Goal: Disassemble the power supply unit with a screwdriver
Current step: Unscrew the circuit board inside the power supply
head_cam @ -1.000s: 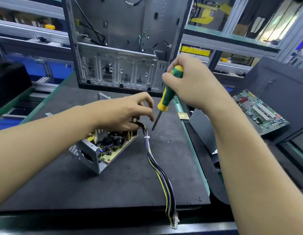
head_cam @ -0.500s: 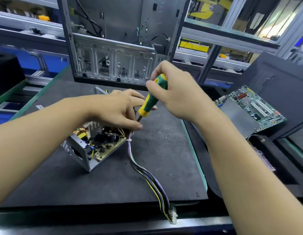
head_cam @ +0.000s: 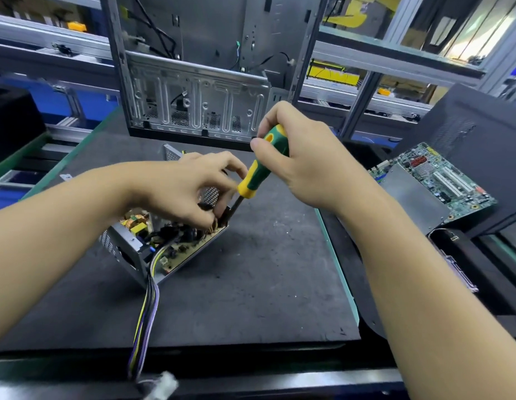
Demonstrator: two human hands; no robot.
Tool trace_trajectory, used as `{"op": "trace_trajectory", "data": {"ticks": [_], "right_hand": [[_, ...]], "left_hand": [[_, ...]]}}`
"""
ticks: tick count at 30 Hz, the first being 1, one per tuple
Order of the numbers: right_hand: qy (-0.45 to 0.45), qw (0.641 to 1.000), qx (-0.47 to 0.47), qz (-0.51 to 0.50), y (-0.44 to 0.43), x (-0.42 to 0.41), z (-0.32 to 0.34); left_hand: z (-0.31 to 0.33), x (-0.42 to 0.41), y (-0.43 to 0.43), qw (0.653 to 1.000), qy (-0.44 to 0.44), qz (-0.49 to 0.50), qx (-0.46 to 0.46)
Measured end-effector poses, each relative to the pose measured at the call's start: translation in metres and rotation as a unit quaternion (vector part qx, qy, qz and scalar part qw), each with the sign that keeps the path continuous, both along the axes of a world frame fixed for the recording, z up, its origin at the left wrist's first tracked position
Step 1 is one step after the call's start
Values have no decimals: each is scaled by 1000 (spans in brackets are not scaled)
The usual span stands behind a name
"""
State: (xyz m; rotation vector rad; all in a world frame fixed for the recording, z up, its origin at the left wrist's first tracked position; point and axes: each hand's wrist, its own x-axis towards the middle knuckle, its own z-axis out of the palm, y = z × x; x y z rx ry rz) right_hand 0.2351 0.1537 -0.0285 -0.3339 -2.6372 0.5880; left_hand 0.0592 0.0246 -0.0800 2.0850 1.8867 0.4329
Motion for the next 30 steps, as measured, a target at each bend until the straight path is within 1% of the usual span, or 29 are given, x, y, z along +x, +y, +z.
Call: {"op": "trace_trajectory", "data": {"ticks": [2, 4, 6, 9, 13, 18, 23, 30], "right_hand": [[-13, 1000, 18, 7, -1, 1, 2], [-23, 999, 32, 23, -4, 0, 4], [-29, 998, 42, 43, -9, -3, 7], [-25, 997, 44, 56, -13, -5, 10], [-25, 997, 47, 65, -15, -4, 13], [-44, 993, 69, 84, -25, -6, 10], [-64, 987, 103, 106, -37, -9, 13], [-88, 980, 136, 112, -49, -12, 16]], "left_hand": [[3, -5, -1, 995, -89, 31, 18], [2, -9, -2, 990, -123, 66, 17], [1, -7, -1, 986, -146, 78, 12], [1, -4, 0, 987, -138, 85, -7], [7, -1, -2, 991, -99, 82, -43], [6, 1, -3, 996, -67, 51, -21], [5, -3, -3, 996, -85, 40, 2], [4, -5, -4, 992, -102, 75, 25]]}}
